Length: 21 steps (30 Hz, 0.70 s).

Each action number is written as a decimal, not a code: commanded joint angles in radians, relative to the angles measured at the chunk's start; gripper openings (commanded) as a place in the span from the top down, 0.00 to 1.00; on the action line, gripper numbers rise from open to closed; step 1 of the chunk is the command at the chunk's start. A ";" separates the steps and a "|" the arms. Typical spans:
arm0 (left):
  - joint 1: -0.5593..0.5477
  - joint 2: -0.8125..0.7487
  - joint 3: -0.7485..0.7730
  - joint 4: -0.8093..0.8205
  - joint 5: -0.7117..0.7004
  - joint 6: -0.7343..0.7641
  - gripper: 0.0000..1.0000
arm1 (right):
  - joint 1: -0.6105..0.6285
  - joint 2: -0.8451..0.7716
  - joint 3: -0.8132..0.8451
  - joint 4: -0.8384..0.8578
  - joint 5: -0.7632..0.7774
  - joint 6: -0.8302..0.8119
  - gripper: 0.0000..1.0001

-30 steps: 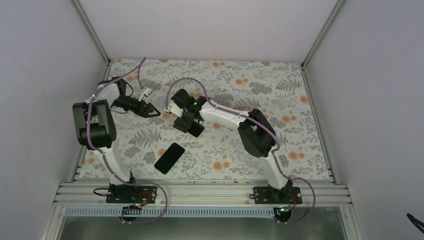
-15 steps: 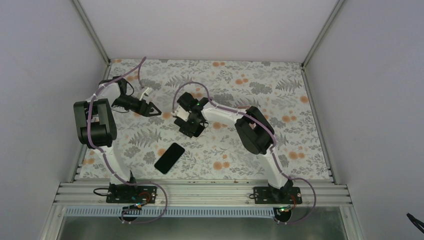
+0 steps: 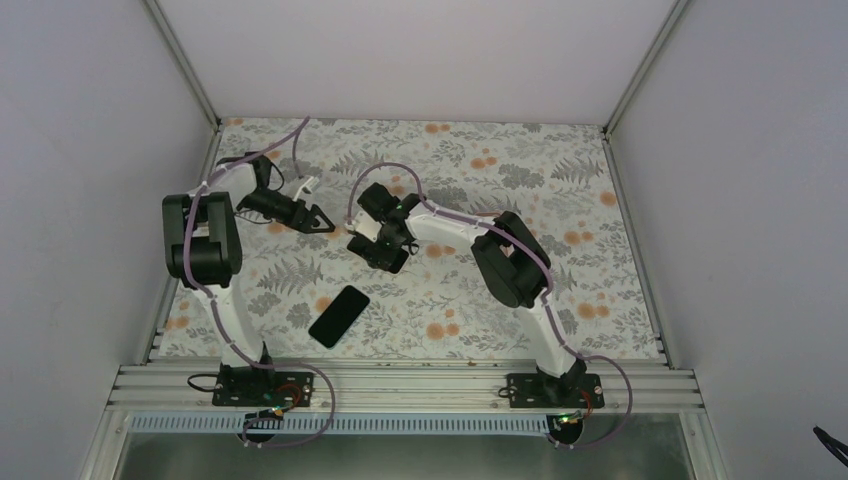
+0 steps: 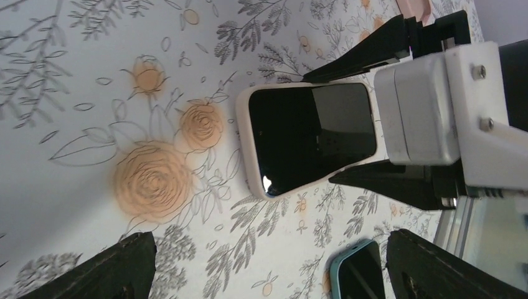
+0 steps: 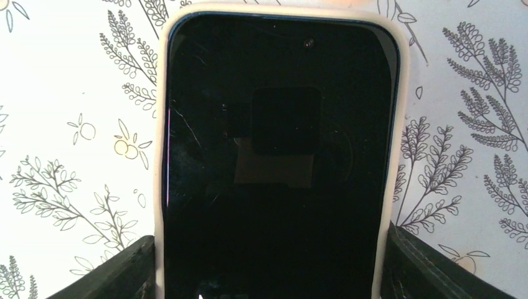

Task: Take the phone out of the phone case
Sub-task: Pick up the phone at the center of the board.

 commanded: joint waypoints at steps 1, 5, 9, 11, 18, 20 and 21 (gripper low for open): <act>-0.032 0.047 0.035 -0.017 0.044 -0.013 0.09 | -0.003 -0.006 -0.052 0.008 0.051 -0.016 0.31; -0.050 0.101 0.055 -0.042 0.066 -0.012 0.09 | -0.003 -0.064 -0.046 0.044 0.069 -0.023 0.32; -0.062 0.137 0.076 -0.060 0.085 -0.016 0.09 | -0.001 -0.091 -0.006 0.046 0.065 -0.025 0.33; -0.067 0.148 0.087 -0.065 0.091 -0.020 0.09 | 0.000 -0.089 0.021 0.034 0.054 -0.023 0.33; -0.075 0.174 0.106 -0.065 0.119 -0.037 0.09 | 0.023 -0.071 0.096 0.009 0.042 -0.026 0.33; -0.080 0.184 0.118 -0.070 0.121 -0.037 0.11 | 0.028 -0.062 0.118 0.005 0.039 -0.026 0.33; -0.082 0.186 0.119 -0.065 0.119 -0.040 0.11 | 0.030 -0.060 0.128 0.005 0.039 -0.026 0.33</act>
